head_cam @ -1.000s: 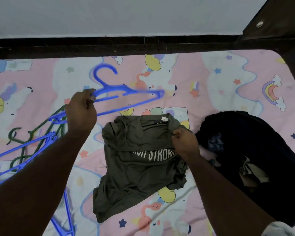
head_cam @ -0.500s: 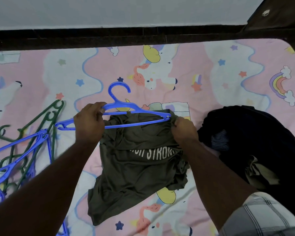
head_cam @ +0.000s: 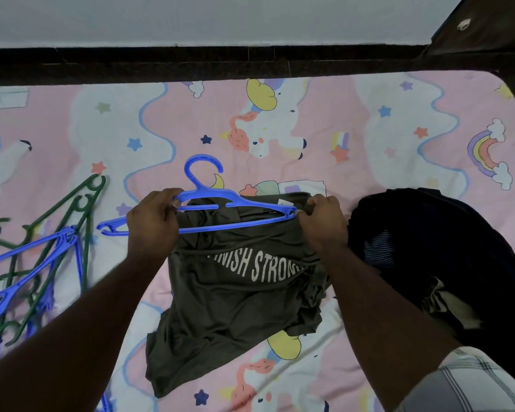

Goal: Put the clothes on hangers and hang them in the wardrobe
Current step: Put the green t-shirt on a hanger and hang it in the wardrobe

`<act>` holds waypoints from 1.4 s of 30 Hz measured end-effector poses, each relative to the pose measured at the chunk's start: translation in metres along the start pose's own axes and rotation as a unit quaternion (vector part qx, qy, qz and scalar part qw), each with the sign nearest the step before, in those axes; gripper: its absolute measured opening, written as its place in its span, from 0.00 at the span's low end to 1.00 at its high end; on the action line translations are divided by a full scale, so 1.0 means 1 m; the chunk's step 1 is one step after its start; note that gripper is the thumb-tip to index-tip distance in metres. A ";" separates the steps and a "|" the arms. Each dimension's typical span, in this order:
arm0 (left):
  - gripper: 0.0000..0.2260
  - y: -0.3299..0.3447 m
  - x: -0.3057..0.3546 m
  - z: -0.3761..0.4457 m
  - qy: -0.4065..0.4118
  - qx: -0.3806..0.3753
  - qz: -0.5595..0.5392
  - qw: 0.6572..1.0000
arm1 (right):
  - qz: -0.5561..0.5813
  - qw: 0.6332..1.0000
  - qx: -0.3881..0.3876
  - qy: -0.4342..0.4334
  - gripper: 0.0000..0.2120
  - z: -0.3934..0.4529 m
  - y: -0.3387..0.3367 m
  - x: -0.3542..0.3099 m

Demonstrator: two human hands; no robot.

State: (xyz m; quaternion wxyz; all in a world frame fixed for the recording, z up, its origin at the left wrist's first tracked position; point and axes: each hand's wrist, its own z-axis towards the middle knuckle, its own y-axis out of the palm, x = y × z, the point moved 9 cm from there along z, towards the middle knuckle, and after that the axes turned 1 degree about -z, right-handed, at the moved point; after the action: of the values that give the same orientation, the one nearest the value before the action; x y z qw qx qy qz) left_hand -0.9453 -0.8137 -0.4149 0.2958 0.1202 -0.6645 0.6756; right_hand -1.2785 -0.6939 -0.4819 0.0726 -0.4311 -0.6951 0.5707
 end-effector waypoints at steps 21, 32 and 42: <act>0.20 0.069 -0.036 0.057 -0.168 -0.142 0.004 0.975 | -0.004 0.998 -0.052 0.037 0.17 0.031 0.002 0.017; 0.17 0.098 -0.044 0.059 -0.179 -0.168 -0.045 0.968 | 0.043 0.998 -0.041 0.006 0.06 0.043 -0.004 0.004; 0.15 0.092 -0.015 0.062 -0.162 -0.167 -0.115 0.966 | 0.225 0.968 -0.067 -0.084 0.05 0.041 -0.030 -0.036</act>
State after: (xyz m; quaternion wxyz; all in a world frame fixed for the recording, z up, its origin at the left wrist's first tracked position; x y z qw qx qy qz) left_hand -0.9988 -0.8721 -0.4939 0.2758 0.2531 -0.7884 0.4882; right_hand -1.2955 -0.7477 -0.4558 -0.1453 -0.5313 -0.6205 0.5582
